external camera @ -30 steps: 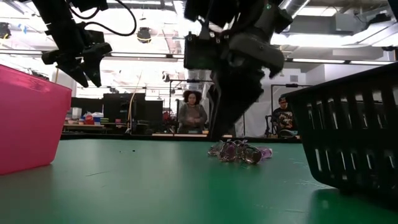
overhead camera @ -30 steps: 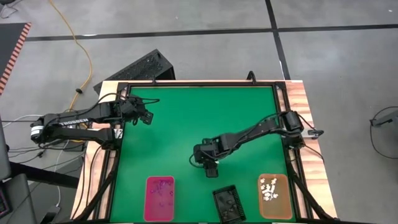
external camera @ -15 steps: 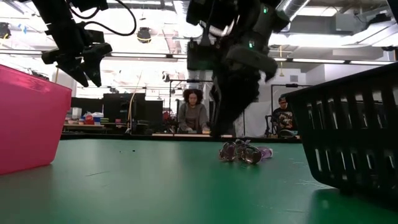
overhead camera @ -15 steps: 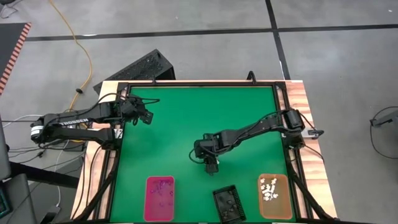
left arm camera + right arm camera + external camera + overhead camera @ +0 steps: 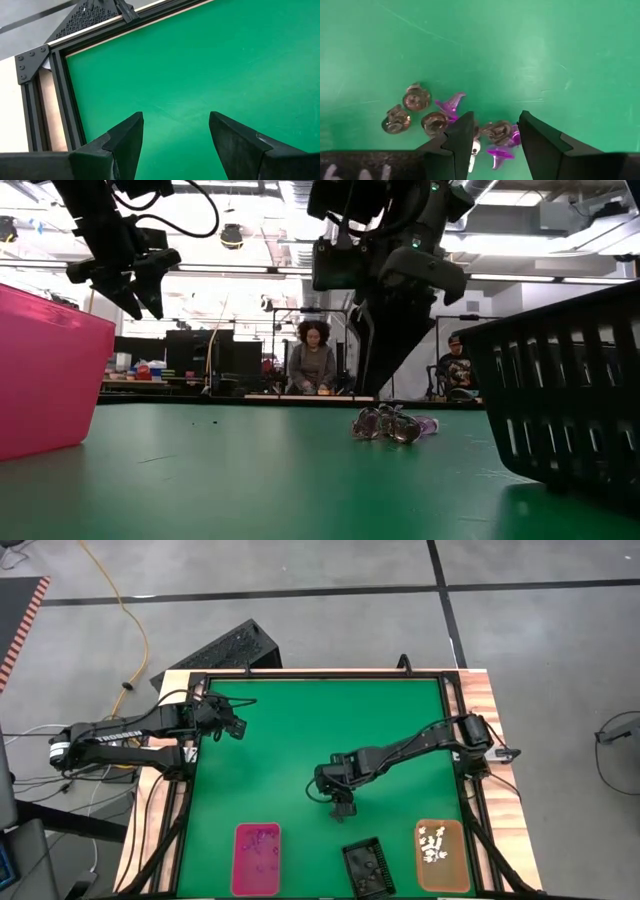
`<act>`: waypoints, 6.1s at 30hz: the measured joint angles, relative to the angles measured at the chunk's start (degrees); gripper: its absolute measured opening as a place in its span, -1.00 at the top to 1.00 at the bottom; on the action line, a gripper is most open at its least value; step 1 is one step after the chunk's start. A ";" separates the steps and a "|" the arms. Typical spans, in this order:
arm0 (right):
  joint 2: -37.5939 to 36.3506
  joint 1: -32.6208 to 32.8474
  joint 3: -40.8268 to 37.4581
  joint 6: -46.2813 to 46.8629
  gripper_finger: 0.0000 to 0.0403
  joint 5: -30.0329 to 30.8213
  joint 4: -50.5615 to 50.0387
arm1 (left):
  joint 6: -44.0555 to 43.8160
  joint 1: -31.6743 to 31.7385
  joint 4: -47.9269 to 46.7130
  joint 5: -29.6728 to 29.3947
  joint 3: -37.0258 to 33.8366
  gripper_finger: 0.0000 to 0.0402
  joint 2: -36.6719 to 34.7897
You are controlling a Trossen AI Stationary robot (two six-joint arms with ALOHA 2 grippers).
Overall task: Sort Halloween decoration
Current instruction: Put the black skull toy into the black organizing bin
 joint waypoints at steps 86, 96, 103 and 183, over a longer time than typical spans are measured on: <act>-0.92 27.69 11.02 22.89 0.23 2.51 -11.69 | -2.83 -0.01 -0.04 0.58 -0.02 -0.09 -0.01; -0.92 23.62 11.02 19.03 -0.15 2.51 -11.78 | -2.73 -0.01 -0.08 2.15 -0.02 -0.09 -0.02; -0.92 14.86 11.02 8.27 -0.07 7.20 -11.79 | -2.64 0.01 -0.46 1.85 -0.02 -0.09 0.00; -0.13 28.86 13.31 27.63 0.26 -3.28 -14.24 | -3.23 0.00 -1.09 1.04 -0.02 -0.09 -0.01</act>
